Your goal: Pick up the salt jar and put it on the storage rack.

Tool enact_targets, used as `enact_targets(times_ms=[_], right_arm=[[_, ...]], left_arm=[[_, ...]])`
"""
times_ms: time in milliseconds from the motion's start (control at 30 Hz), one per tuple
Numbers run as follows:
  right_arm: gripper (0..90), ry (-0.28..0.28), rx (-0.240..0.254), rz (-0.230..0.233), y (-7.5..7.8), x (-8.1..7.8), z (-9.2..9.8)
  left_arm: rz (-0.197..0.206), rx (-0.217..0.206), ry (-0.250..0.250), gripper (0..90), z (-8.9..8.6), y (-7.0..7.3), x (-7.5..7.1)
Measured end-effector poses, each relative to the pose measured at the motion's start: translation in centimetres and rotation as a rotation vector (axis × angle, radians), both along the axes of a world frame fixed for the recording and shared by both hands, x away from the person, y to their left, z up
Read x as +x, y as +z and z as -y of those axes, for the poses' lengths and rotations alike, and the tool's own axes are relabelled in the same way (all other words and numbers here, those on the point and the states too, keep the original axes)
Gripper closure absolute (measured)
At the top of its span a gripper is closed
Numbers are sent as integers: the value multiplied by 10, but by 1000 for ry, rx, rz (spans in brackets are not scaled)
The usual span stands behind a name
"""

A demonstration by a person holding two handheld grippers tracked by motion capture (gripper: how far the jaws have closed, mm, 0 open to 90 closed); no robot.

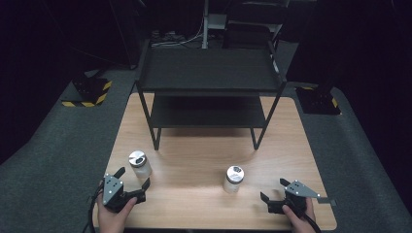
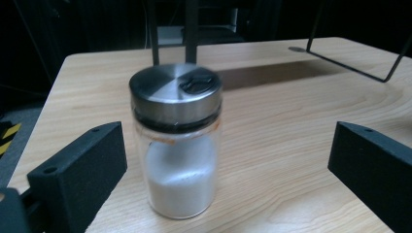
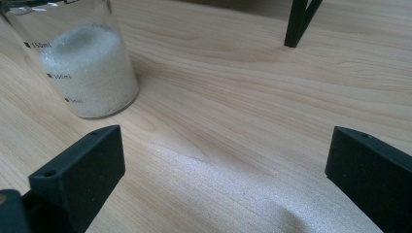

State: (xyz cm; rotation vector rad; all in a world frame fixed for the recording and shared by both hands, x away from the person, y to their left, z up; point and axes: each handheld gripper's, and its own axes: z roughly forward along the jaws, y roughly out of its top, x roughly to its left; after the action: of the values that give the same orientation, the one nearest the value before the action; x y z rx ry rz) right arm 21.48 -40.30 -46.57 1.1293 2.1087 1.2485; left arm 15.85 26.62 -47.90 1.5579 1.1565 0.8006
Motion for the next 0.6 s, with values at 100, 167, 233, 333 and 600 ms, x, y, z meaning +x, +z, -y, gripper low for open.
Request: enact_targets(times_ms=[100, 167, 233, 333, 600], right_arm=[[6, -2, 3, 2, 0, -1, 0], [6, -2, 4, 4, -1, -1, 0], [6, -2, 3, 5, -1, -1, 0], [6, -4, 6, 8, -1, -2, 1], [6, 0, 16, 10, -2, -2, 3]], left_arm=[[-3, -18, 7, 7, -2, -6, 7], [-1, -24, 17, 7, -1, -10, 12], [-3, -45, 41, 7, 1, -14, 16], [-17, -104, 64, 35, 0, -19, 24], [-67, -93, 88, 99, 6, -21, 40]])
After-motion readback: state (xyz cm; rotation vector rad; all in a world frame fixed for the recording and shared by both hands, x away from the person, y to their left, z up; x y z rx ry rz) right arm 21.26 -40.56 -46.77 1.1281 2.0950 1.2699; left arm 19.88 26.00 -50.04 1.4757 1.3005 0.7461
